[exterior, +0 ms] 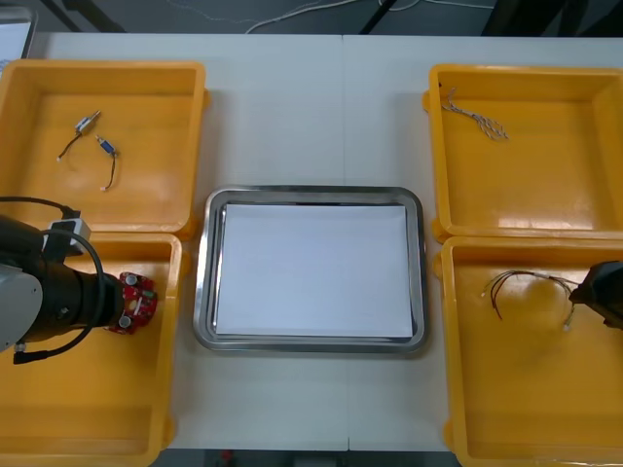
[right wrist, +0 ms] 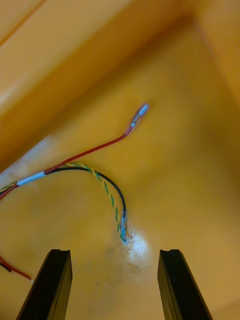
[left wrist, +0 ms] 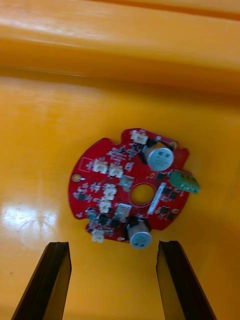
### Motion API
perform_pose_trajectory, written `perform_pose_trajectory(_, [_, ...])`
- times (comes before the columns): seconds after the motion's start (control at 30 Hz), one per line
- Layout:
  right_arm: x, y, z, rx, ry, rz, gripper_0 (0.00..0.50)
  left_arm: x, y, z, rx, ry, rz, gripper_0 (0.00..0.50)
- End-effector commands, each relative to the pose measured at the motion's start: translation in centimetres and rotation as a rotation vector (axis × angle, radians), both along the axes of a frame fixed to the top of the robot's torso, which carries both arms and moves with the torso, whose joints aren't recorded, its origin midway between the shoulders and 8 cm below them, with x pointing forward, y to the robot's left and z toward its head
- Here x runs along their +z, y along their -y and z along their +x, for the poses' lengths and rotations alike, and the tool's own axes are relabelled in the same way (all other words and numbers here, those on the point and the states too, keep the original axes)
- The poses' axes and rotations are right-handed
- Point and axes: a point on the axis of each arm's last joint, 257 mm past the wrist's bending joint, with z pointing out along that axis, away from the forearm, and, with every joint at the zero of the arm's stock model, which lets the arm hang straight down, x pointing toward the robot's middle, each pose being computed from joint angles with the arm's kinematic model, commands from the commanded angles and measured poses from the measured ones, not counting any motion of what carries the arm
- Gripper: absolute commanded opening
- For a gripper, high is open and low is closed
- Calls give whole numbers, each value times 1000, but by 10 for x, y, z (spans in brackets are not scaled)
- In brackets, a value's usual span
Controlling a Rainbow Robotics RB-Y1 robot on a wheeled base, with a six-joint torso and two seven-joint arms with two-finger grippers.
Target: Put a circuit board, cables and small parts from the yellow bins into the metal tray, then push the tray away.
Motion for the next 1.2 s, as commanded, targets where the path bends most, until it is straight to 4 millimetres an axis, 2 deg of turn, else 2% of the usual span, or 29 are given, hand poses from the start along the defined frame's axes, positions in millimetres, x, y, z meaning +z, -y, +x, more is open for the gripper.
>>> perform_pose_trajectory(0.03, [-23, -2, -7, -25, -27, 25, 500, -7, 21, -4, 57, 35, -69, 500])
perform_pose_trajectory(0.3, [-36, -6, -8, -39, -34, 20, 500, -14, 27, -3, 51, 66, -68, 500])
perform_pose_trajectory(0.83, [-48, -13, 1, -35, -47, 16, 500, -35, 35, -14, 12, 69, -79, 500])
perform_pose_trajectory(1.13, [-52, -12, 8, -37, -53, 13, 500, -39, 31, -4, 16, 91, -66, 500])
perform_pose_trajectory(1.17, [-51, -12, 9, -35, -52, 12, 479, -39, 31, -4, 17, 91, -65, 500])
perform_pose_trajectory(1.2, [-51, -13, 9, -33, -50, 13, 394, -40, 31, -3, 17, 90, -61, 500])
